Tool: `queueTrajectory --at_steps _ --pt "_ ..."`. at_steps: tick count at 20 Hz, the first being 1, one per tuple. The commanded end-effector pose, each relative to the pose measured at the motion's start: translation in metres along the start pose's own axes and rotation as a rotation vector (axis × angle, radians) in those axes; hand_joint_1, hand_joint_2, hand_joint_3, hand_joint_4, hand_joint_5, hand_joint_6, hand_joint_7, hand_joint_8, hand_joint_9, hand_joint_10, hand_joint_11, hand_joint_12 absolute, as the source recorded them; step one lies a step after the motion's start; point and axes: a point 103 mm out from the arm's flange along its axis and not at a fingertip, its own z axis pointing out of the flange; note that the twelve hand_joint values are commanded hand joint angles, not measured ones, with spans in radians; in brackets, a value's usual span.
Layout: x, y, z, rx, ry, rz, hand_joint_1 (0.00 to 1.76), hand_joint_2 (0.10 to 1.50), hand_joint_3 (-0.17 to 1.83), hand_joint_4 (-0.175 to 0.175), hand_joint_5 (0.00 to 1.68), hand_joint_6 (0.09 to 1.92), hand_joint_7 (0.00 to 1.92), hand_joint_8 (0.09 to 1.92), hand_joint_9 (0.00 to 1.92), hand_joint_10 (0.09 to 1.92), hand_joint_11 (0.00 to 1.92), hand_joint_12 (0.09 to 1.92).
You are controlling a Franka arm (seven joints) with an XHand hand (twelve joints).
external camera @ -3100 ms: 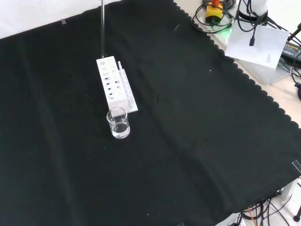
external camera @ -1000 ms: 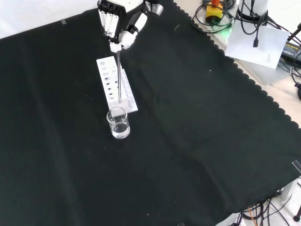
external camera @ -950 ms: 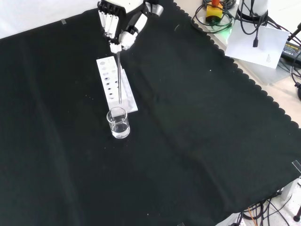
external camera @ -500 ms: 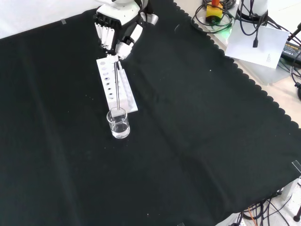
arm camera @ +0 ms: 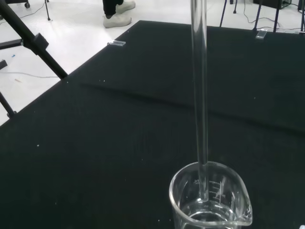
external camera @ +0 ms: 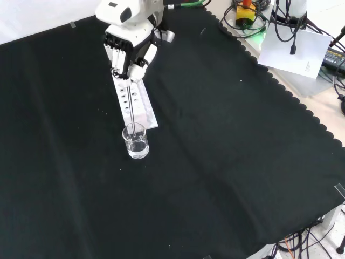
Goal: Stir in the beaker to the left of the white test tube rack with the glass rod.
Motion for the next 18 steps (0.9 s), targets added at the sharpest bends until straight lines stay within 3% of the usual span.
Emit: queueTrajectory --at_steps 1,12,18 --pt "-0.002 0.005 0.023 0.015 -0.008 -0.012 1.30 1.15 -0.17 -0.175 1.17 0.41 1.07 1.19 1.60 0.81 1.62 0.58" --pt "0.004 0.004 0.041 0.033 -0.009 -0.019 1.30 1.15 -0.17 -0.175 1.17 0.41 1.08 1.19 1.60 0.81 1.62 0.58" --pt "-0.009 0.020 0.042 0.036 -0.001 -0.017 1.30 1.15 -0.17 -0.175 1.17 0.41 1.08 1.19 1.60 0.81 1.62 0.58"
